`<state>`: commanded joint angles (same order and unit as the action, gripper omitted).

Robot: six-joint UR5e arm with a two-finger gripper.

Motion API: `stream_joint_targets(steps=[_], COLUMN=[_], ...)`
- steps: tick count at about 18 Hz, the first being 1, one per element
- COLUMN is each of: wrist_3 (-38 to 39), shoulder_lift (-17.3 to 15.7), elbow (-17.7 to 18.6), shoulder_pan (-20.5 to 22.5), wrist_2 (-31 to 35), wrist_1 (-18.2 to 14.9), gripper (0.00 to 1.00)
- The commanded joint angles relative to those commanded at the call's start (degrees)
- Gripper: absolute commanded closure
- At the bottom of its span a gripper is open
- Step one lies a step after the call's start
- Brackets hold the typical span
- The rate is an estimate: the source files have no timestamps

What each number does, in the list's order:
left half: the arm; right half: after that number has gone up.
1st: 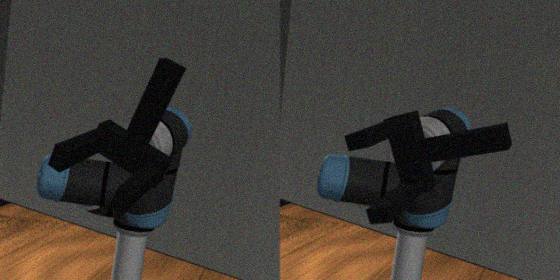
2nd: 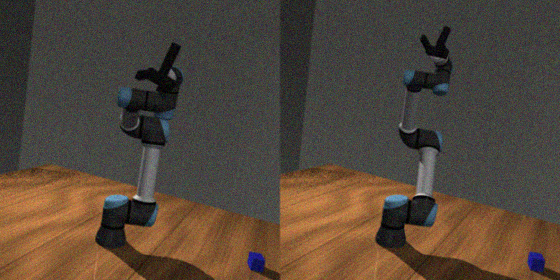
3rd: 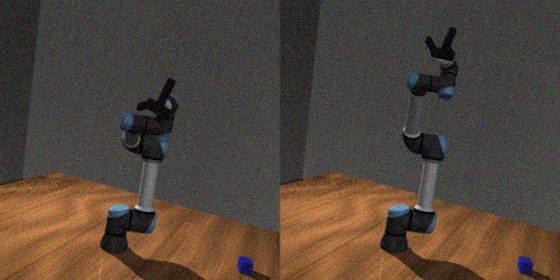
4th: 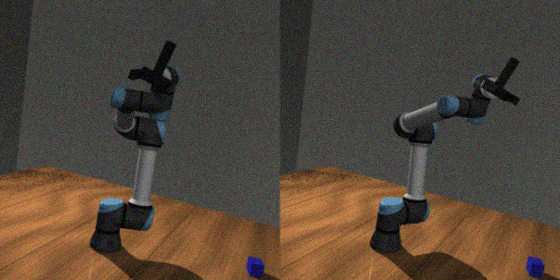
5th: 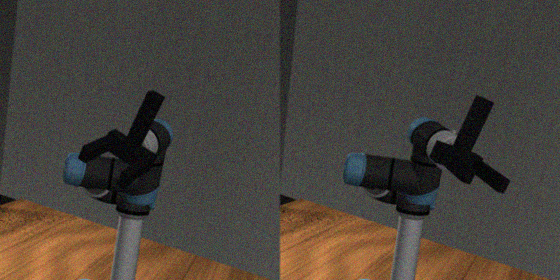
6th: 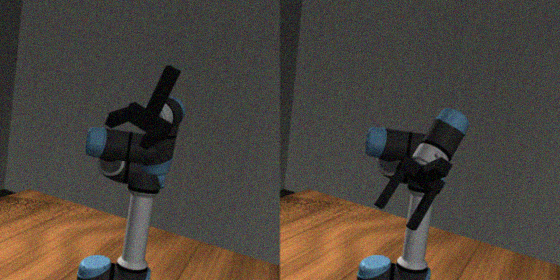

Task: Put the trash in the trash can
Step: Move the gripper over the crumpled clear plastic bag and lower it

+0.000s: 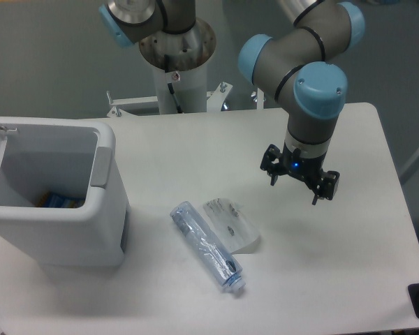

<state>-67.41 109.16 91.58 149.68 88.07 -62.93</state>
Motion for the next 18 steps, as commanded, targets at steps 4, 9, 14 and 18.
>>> stream_joint_targets(steps=[4,9,14,18], wrist_3=[0.3,4.6,10.1,13.9], shoulder_lift=[0.0,0.0,-0.5,-0.4], elbow=[0.8,2.5,9.0,9.2], shoulder_pan=[-0.7,-1.4,-2.3,-3.4], wrist_2=[0.0,-0.2,-0.3,-0.4], wrist_1=[1.0,1.6,12.0,12.1], gripper=[0.00,0.00,0.00,0.00])
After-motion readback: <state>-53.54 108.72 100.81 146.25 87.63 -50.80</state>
